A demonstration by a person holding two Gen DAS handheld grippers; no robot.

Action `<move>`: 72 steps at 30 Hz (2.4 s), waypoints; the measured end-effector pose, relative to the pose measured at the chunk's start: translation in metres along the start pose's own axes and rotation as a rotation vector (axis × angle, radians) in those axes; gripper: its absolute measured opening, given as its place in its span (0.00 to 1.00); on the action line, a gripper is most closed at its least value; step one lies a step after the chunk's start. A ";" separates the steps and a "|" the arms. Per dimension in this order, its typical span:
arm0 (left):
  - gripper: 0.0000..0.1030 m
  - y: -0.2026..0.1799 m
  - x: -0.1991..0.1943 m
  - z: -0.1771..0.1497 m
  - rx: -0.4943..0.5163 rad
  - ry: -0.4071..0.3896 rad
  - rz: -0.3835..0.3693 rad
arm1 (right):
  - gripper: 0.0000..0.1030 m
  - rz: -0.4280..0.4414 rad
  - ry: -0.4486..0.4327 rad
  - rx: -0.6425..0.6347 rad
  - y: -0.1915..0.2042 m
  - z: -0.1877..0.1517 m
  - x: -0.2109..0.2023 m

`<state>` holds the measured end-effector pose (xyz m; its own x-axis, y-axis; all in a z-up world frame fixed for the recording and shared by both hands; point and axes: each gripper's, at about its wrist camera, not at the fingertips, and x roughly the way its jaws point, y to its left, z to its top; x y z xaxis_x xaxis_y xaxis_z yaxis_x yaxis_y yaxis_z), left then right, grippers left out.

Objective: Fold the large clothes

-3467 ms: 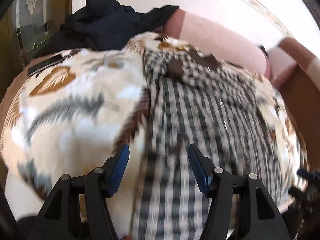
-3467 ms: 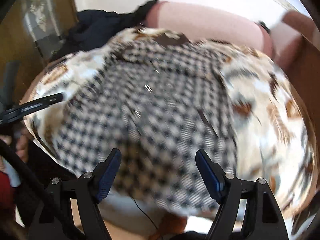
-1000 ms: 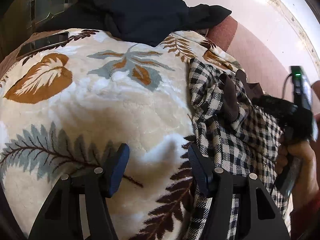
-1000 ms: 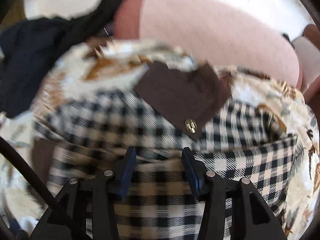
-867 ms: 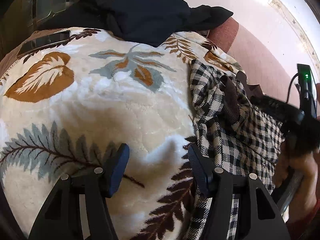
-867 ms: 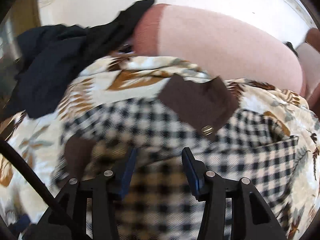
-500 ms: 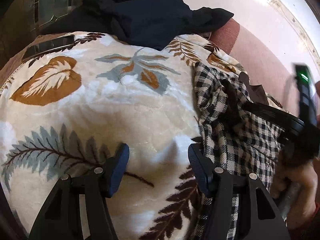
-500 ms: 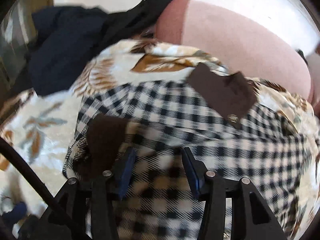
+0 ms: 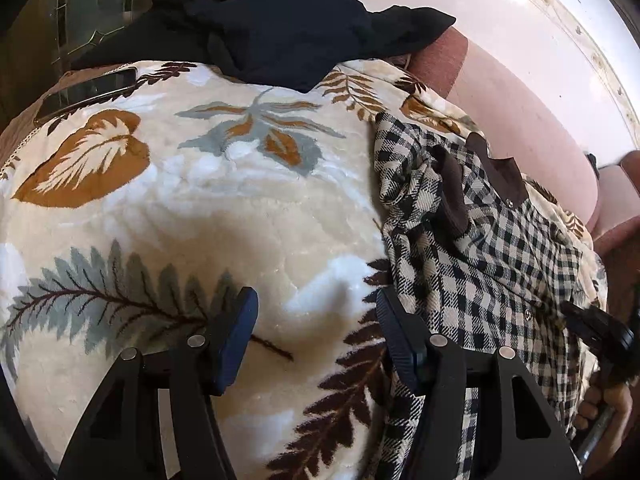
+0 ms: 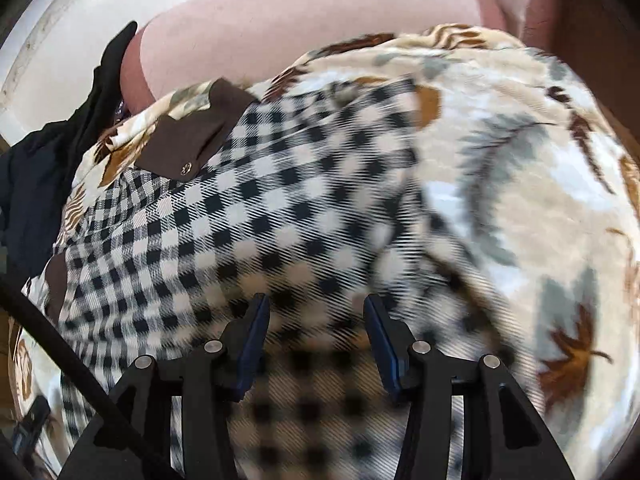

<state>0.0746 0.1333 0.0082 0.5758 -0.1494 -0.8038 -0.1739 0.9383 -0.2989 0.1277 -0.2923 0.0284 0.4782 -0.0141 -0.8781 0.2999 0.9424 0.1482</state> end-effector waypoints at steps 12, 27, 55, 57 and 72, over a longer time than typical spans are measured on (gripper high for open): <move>0.64 -0.028 0.004 -0.046 0.183 0.120 -0.234 | 0.59 0.021 0.025 0.191 -0.152 -0.076 -0.067; 0.59 0.003 -0.042 -0.144 -0.026 0.233 -0.563 | 0.57 0.794 0.178 0.387 -0.202 -0.193 -0.078; 0.05 -0.005 -0.089 -0.186 0.059 0.212 -0.291 | 0.09 0.677 0.149 0.305 -0.169 -0.257 -0.109; 0.05 0.001 -0.102 -0.184 0.039 0.197 -0.322 | 0.09 0.681 0.127 0.274 -0.164 -0.254 -0.122; 0.06 0.020 -0.163 -0.219 0.108 0.174 -0.333 | 0.08 0.669 0.156 -0.052 -0.123 -0.288 -0.190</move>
<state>-0.1981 0.1077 0.0206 0.4405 -0.4933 -0.7501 0.0899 0.8556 -0.5098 -0.2373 -0.3095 0.0458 0.4213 0.6209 -0.6611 -0.0608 0.7466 0.6625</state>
